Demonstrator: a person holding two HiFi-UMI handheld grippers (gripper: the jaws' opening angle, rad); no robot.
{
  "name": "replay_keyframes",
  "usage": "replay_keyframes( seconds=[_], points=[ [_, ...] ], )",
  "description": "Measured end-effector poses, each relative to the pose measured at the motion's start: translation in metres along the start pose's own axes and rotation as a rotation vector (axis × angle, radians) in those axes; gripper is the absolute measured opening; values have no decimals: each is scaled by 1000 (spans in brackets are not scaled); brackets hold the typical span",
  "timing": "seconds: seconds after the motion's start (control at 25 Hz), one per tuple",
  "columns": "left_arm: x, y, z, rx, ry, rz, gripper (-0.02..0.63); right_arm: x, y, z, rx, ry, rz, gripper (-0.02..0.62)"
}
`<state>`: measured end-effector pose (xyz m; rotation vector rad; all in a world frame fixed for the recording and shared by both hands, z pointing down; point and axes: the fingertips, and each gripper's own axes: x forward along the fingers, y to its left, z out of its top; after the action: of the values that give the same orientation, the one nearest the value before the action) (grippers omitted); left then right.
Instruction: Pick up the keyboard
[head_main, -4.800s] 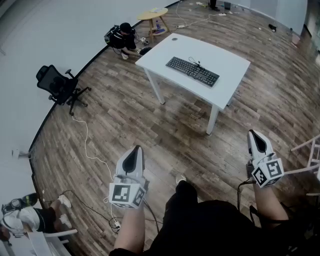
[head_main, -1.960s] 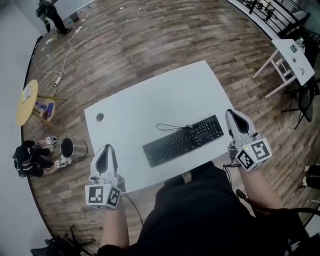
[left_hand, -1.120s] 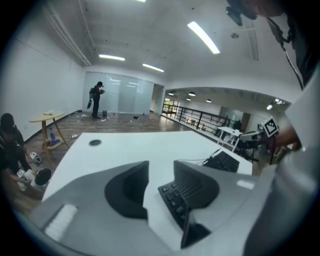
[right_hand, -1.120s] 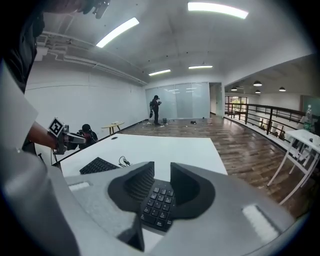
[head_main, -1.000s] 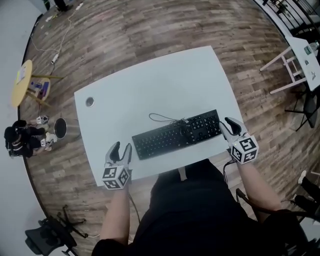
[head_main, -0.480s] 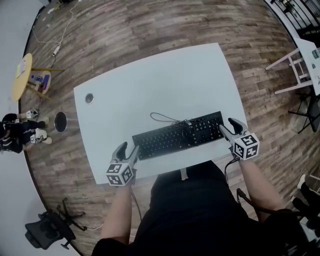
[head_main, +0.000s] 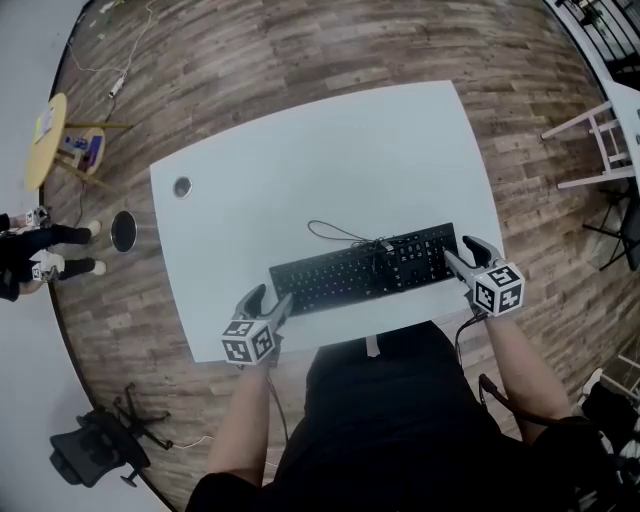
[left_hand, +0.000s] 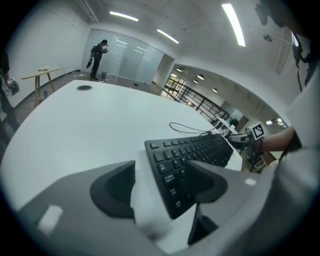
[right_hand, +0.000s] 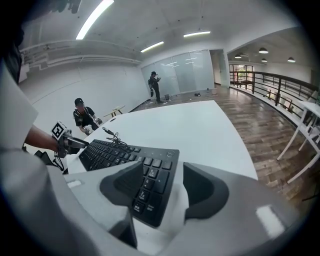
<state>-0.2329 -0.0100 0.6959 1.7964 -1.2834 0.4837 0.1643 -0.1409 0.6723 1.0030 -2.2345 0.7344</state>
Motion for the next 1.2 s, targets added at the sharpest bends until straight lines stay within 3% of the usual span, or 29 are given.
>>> replay_keyframes(
  seconds=[0.44, 0.76, 1.2],
  points=[
    [4, 0, -5, -46, 26, 2, 308, 6, 1, -8, 11, 41, 23, 258],
    [11, -11, -7, -33, 60, -6, 313, 14, 9, -19, 24, 72, 46, 258],
    [15, -20, -8, -63, 74, -36, 322, 20, 8, -23, 139, 49, 129, 258]
  ],
)
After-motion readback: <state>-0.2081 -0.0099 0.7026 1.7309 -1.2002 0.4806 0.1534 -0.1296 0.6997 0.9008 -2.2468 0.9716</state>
